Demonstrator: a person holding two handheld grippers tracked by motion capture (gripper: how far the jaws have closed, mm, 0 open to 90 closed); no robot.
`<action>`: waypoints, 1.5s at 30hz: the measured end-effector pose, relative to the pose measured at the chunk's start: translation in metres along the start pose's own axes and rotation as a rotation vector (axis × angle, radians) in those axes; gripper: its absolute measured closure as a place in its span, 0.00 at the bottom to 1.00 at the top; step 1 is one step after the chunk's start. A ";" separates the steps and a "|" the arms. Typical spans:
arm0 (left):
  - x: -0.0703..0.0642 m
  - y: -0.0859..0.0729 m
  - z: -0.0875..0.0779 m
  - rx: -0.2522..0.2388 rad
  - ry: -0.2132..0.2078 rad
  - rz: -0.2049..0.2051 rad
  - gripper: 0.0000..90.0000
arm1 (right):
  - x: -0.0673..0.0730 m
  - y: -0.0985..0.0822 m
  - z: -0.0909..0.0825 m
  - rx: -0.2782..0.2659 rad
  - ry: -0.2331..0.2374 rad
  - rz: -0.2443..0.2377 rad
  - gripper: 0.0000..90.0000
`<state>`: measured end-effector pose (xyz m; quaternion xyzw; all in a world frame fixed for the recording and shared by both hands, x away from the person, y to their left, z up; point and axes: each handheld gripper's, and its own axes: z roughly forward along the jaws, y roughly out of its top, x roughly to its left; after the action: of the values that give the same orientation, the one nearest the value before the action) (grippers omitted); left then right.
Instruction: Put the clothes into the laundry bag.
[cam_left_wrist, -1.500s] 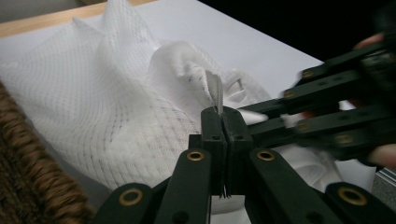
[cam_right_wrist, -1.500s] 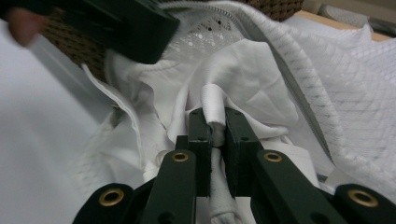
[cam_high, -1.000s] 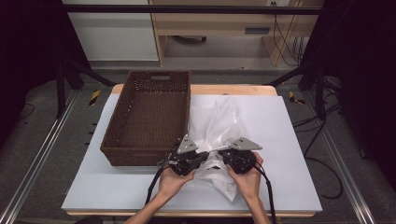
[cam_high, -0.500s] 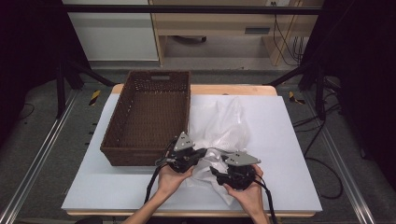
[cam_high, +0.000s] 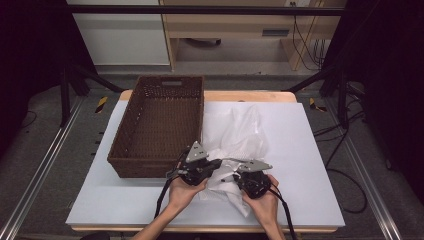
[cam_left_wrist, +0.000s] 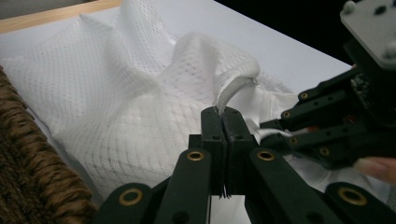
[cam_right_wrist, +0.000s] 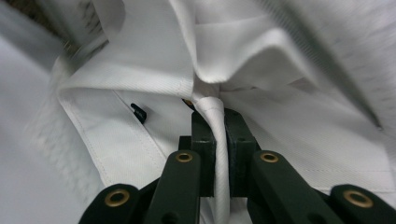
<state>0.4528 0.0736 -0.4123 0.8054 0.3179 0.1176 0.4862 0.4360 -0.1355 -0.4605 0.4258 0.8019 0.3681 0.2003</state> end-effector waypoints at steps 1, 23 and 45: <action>-0.001 0.000 0.000 0.001 -0.005 0.002 0.99 | 0.000 0.002 0.000 -0.015 -0.024 0.015 0.95; -0.001 -0.009 0.016 0.043 -0.002 0.001 0.99 | -0.032 0.000 -0.058 -0.232 0.079 0.079 0.65; -0.004 -0.010 0.018 0.053 0.004 0.024 0.99 | -0.064 -0.045 -0.024 -0.064 0.076 0.150 0.84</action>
<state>0.4549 0.0617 -0.4291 0.8216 0.3124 0.1165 0.4625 0.4321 -0.2160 -0.4787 0.4636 0.7627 0.4234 0.1550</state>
